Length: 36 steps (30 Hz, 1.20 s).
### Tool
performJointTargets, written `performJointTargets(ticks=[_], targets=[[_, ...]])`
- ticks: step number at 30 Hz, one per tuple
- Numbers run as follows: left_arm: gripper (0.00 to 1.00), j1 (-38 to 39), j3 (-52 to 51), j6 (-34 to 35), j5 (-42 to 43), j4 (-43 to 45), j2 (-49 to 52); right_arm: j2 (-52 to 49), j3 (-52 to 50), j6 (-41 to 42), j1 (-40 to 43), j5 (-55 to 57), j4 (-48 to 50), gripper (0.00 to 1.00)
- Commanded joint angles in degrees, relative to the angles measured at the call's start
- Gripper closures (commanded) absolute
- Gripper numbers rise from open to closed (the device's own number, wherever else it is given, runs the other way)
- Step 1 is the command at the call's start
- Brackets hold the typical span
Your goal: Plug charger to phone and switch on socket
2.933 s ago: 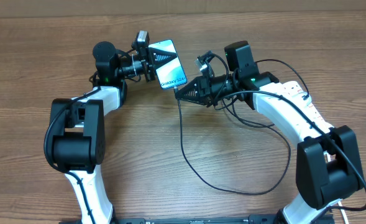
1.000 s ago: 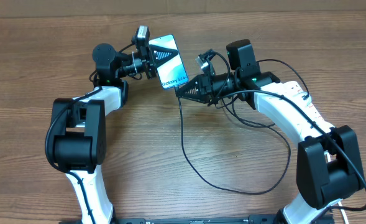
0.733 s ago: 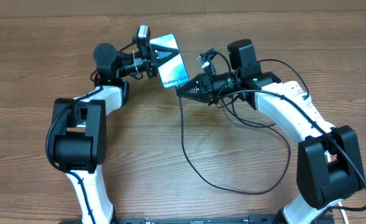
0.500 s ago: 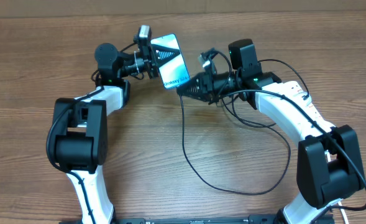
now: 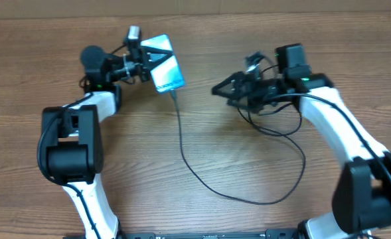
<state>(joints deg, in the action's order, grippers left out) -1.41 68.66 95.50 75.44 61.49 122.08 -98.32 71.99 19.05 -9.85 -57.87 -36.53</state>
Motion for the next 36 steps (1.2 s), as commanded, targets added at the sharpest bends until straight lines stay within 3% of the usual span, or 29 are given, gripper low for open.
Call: performJointTargets(ticks=[1, 8, 15, 24, 31, 36], targets=[[0.96, 0.81, 0.59, -10.43, 5.6, -5.73, -0.26, 4.94, 0.72, -4.9, 2.21, 6.99, -1.77, 0.0], [0.96, 7.63, 0.61, -24.7, 4.31, -19.5, -0.26, 5.79, 0.74, -6.12, 2.47, 11.78, -4.72, 0.0], [0.96, 12.5, 0.61, -46.14, -8.55, -50.38, -0.26, 5.79, 0.74, -8.9, 2.47, 12.0, -7.69, 0.0], [0.96, 13.22, 2.99, -58.47, -17.03, -63.21, -0.26, 5.79, 0.74, -9.99, 2.47, 12.87, -8.26, 0.0], [0.96, 15.34, 14.71, -75.8, -36.2, -88.98, -0.26, 5.79, 0.74, -10.58, 2.47, 14.14, -8.44, 0.0], [0.96, 16.55, 19.98, -80.37, -43.1, -95.36, -0.26, 5.79, 0.74, -10.6, 2.47, 14.58, -8.41, 0.0]])
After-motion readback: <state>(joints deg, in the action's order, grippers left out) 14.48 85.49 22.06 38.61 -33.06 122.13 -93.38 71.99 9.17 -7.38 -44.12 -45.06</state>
